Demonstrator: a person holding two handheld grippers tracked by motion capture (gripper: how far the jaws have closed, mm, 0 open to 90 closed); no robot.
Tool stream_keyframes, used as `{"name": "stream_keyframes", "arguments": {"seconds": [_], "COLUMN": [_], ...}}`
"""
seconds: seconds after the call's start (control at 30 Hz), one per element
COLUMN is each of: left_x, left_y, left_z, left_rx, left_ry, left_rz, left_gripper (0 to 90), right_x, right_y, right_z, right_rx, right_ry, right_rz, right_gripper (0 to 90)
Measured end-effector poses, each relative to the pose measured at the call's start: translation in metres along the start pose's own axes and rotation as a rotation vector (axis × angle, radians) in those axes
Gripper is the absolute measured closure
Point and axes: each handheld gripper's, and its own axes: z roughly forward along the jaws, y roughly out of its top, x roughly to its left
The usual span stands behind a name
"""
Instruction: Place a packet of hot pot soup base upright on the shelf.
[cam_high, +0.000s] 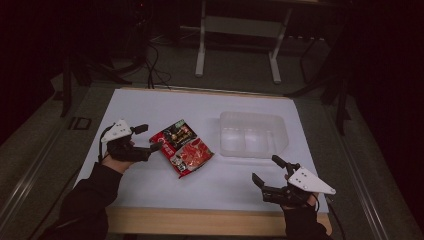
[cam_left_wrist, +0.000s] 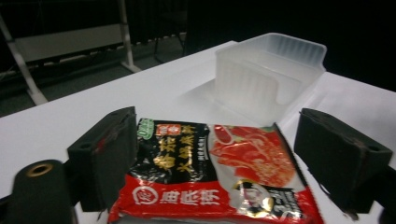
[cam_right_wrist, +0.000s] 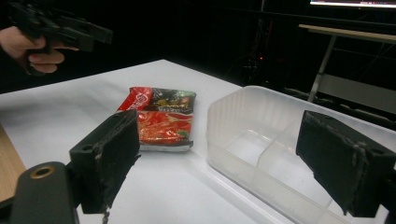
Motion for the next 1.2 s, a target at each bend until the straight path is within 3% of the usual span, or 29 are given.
{"name": "stream_keyframes", "arguments": {"seconds": [0.2, 0.27, 0.5, 0.57, 0.73, 0.9, 0.97, 1.13, 1.2], "left_x": [0.014, 0.027, 0.045, 0.049, 0.060, 0.070, 0.071, 0.072, 0.071], "left_y": [-0.003, -0.007, -0.015, -0.017, -0.024, -0.033, -0.037, -0.042, -0.044], "left_z": [0.010, 0.020, 0.039, 0.049, 0.059, 0.062, 0.065, 0.074, 0.077], "left_rx": [0.017, 0.038, 0.098, 0.139, 0.205, 0.228, 0.254, 0.321, 0.351], "left_ry": [0.022, 0.046, 0.084, 0.104, 0.113, 0.095, 0.071, 0.067, 0.070], "left_rz": [-0.028, -0.055, -0.068, -0.044, -0.081, -0.138, -0.162, -0.202, -0.195], "left_gripper": [18.7, 20.9, 26.2, 27.3, 35.5, 43.1, 44.2, 44.2, 45.0], "right_x": [0.001, 0.000, 0.000, 0.000, -0.001, -0.001, -0.001, -0.001, -0.001], "right_y": [-0.001, -0.001, -0.003, -0.003, -0.003, -0.003, -0.003, -0.004, -0.004], "right_z": [0.000, -0.001, 0.002, 0.003, 0.005, 0.004, 0.004, 0.005, 0.005], "right_rx": [0.008, 0.002, 0.009, 0.009, 0.010, 0.009, 0.014, 0.019, 0.018], "right_ry": [0.004, 0.005, 0.021, 0.030, 0.045, 0.047, 0.048, 0.052, 0.051], "right_rz": [-0.005, -0.005, 0.006, 0.006, 0.003, 0.011, 0.011, 0.012, 0.014], "right_gripper": [13.4, 13.4, 13.5, 13.5, 13.5, 13.6, 13.6, 13.6, 13.6]}}
